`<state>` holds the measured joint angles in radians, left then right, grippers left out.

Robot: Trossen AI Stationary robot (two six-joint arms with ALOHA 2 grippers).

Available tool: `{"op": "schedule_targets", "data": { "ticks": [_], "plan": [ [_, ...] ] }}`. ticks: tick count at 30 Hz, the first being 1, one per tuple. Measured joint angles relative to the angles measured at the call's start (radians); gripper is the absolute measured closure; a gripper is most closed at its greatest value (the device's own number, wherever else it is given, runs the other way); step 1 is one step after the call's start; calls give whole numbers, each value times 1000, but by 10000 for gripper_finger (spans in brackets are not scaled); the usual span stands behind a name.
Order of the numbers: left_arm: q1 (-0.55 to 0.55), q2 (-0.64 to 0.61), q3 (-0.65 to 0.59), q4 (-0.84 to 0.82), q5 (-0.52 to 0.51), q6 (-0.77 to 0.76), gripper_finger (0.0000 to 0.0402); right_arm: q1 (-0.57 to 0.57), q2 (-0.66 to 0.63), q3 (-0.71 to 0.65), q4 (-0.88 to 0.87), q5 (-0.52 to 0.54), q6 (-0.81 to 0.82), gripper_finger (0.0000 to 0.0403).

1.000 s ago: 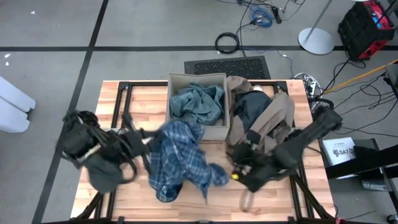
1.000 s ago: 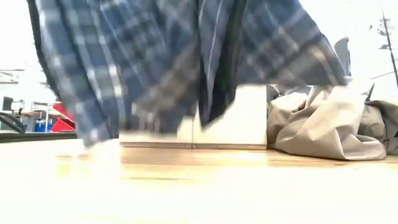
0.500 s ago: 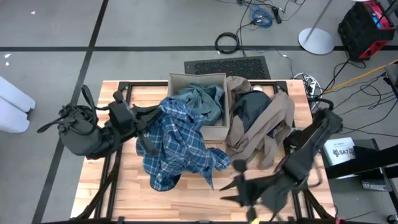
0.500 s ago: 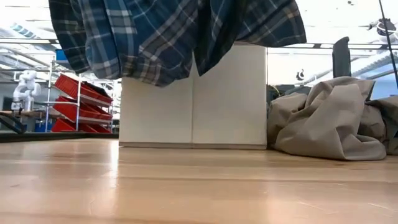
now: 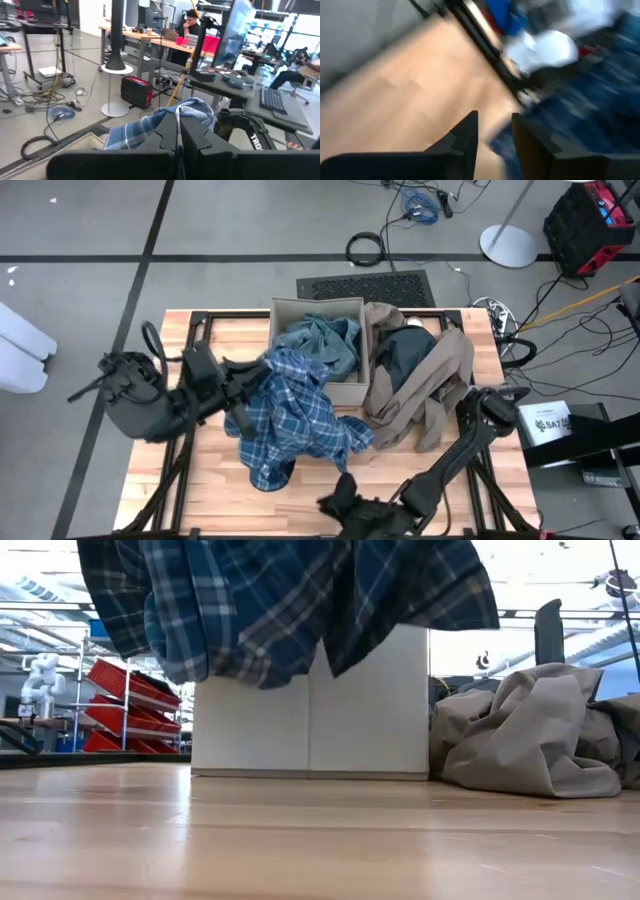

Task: Sort clothes
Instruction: Put the blue polo shirt into the laundry organizer

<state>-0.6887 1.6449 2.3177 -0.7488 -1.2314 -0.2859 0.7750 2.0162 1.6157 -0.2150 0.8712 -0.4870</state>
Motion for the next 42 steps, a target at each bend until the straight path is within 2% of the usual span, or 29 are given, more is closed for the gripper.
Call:
{"op": "schedule_targets", "data": {
  "ticks": [2, 4, 7, 10, 14, 16, 18, 22, 28, 30, 32, 34, 37, 38, 42],
  "plan": [
    [-7, 11, -1, 2, 1, -27, 396, 0, 13, 0, 1, 115, -44, 280],
    [-9, 17, -1, 7, 4, -51, 396, -1, 14, 0, -3, 173, -34, 260],
    [-12, 20, -1, 10, 11, -73, 396, -3, 13, 0, -5, 175, 76, 224],
    [-14, 22, -1, 8, 26, -74, 396, -4, 24, 2, -32, 172, 97, 186],
    [-14, 22, -1, 7, 31, -68, 396, -16, 85, 0, -55, 183, -44, 142],
    [-13, 22, -1, 7, 43, -68, 396, -28, 119, 0, -39, 222, -114, 127],
    [-12, 22, -1, 6, 68, -68, 396, -38, 153, 0, -40, 293, -175, 116],
    [-12, 22, -1, 6, 91, -73, 396, -73, 228, 0, -48, 530, -320, 111],
    [-12, 22, -1, 7, 102, -74, 396, -120, 280, 0, -46, 580, -368, 115],
    [-12, 22, -1, 6, 114, -74, 395, -131, 281, 0, -45, 619, -357, 124],
    [-12, 24, -1, 2, 126, -74, 395, -139, 274, 1, -41, 651, -335, 153],
    [-12, 25, -1, -1, 129, -70, 395, -140, 265, 2, -38, 651, -318, 212],
    [-12, 27, -1, -14, 131, -68, 395, -120, 248, 25, -41, 646, -309, 345],
    [-12, 27, -1, -20, 132, -68, 395, -110, 239, 33, -42, 643, -314, 372],
    [-12, 27, -1, -65, 133, -71, 395, -57, 210, 121, -54, 693, -298, 395]
  ]
}}
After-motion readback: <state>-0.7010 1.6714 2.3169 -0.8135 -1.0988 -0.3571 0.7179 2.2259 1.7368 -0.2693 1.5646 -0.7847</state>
